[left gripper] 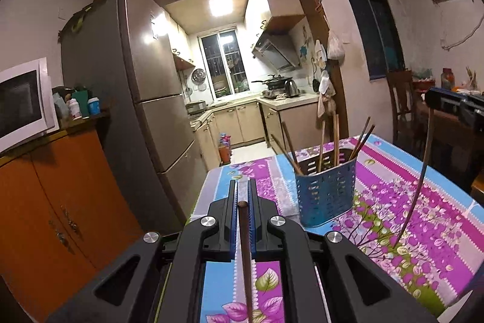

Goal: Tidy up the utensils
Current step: 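Carry the left tool's chopstick to the blue holder while the right tool carries its own, then lower the left tool's chopstick into the holder while the right tool lowers its own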

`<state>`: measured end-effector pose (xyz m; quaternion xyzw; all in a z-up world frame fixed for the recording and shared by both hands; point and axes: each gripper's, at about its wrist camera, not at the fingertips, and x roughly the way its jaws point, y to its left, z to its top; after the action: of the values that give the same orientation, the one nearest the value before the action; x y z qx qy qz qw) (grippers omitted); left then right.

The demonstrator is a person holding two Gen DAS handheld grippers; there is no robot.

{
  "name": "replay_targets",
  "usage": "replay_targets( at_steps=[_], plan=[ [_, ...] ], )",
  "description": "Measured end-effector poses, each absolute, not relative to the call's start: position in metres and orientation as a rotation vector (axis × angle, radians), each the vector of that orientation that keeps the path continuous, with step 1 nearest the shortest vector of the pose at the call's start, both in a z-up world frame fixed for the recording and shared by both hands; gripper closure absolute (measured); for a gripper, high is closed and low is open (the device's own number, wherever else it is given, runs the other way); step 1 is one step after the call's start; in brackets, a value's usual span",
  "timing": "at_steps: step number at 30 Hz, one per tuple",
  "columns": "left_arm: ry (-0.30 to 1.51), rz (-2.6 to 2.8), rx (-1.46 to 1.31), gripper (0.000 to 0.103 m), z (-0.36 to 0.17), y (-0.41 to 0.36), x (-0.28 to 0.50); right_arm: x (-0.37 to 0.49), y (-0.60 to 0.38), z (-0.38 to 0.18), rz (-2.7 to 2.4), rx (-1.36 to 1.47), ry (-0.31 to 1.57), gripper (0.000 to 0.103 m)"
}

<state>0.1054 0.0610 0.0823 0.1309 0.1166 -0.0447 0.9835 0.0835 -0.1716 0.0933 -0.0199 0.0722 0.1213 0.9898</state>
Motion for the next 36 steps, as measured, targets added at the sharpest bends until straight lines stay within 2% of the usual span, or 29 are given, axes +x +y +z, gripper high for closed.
replay_targets(
  at_steps=[12, 18, 26, 31, 36],
  plan=[
    [0.236, -0.214, 0.217, 0.095, 0.099, 0.043, 0.123, 0.104, -0.176, 0.107, 0.268, 0.002, 0.172, 0.098],
    [0.143, -0.329, 0.154, 0.095, 0.155, 0.013, 0.145, 0.138, -0.190, 0.146, 0.259, 0.075, 0.156, 0.098],
    [-0.021, -0.332, 0.109, 0.095, 0.220, -0.025, 0.198, 0.188, -0.195, 0.205, 0.183, 0.102, 0.006, 0.098],
    [-0.056, -0.306, 0.063, 0.096, 0.217, -0.036, 0.240, 0.234, -0.198, 0.198, 0.145, 0.113, 0.000, 0.098],
    [-0.003, -0.325, 0.038, 0.096, 0.179, -0.045, 0.282, 0.272, -0.205, 0.162, 0.129, 0.145, 0.059, 0.098]
  ],
)
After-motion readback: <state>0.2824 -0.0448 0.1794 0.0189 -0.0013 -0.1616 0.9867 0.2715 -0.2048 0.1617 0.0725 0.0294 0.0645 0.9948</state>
